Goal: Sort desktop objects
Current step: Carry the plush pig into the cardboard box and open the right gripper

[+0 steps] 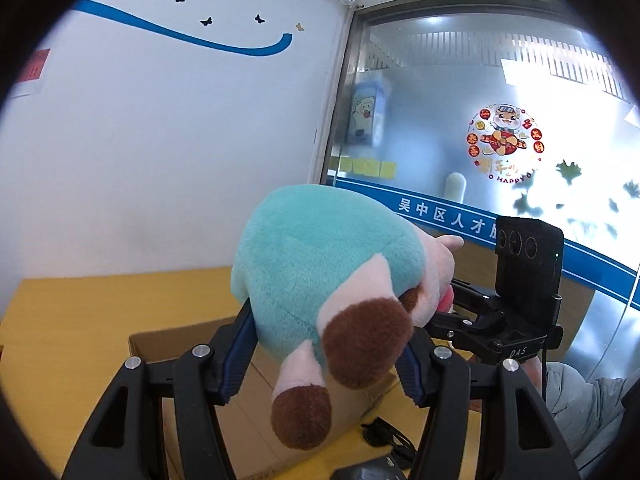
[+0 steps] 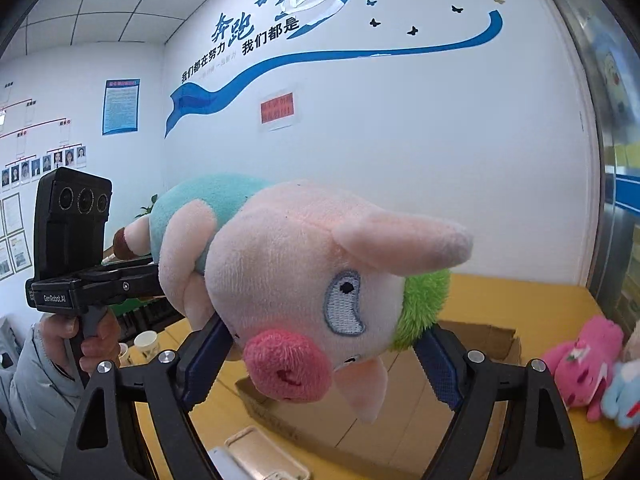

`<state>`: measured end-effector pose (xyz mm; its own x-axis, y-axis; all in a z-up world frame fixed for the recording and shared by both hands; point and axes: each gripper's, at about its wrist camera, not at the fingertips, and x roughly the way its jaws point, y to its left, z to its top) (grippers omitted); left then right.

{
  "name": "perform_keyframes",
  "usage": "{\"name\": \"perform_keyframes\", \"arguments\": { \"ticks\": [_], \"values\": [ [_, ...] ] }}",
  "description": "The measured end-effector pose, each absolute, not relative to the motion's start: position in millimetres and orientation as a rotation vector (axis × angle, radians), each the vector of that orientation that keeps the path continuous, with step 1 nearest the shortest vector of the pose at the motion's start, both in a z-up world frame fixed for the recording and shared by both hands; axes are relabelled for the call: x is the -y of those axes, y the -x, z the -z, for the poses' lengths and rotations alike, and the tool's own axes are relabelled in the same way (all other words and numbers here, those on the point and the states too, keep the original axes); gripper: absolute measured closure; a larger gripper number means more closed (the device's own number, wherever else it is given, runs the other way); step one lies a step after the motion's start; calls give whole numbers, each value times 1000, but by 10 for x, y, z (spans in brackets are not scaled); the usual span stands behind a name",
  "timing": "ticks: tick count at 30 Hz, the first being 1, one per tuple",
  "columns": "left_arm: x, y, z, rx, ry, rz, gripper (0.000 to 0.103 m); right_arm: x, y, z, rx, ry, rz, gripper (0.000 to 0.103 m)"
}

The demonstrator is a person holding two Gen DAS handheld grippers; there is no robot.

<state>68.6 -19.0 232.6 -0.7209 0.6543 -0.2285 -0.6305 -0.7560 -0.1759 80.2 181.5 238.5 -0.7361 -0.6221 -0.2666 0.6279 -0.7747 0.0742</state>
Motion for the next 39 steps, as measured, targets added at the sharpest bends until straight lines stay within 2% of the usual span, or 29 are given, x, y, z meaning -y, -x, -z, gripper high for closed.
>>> {"name": "perform_keyframes", "arguments": {
  "ticks": [5, 9, 17, 23, 24, 25, 26, 27, 30, 35, 38, 39],
  "values": [
    [272, 5, -2367, 149, 405, -2446, 42, -1704, 13, -2570, -13, -399, 2392, 18],
    [329, 635, -2073, 187, 532, -2481, 42, -1555, 775, -2321, 4, -517, 2348, 18],
    [531, 1686, -1072, 313, 899, -2485, 42, -1185, 2101, -1225, 47, -852, 2244, 18],
    [550, 2188, -406, 342, 1198, -2473, 42, -922, 2734, -299, 77, -1101, 2177, 18],
    [519, 2226, -311, 327, 1256, -2478, 43, -884, 2800, -152, 75, -1141, 2169, 20],
    [504, 2253, -238, 303, 1296, -2481, 42, -856, 2832, -60, 67, -1168, 2164, 26],
    [461, 2265, -163, 259, 1355, -2496, 42, -789, 2866, 69, 44, -1198, 2144, 36],
    [460, 2268, -112, 234, 1390, -2513, 42, -743, 2885, 124, 25, -1217, 2135, 40],
    [542, 2221, -100, 284, 1410, -2522, 41, -588, 2821, 195, -40, -1215, 2151, 38],
    [647, 1979, -227, 283, 1390, -2562, 39, -519, 2809, 98, 8, -1230, 2141, 31],
    [744, 1694, -503, 277, 1256, -2642, 40, -488, 2681, -157, -32, -1185, 2180, 17],
    [835, 1672, -580, 280, 1213, -2655, 40, -547, 2649, -276, -34, -1161, 2194, 9]
  ]
}}
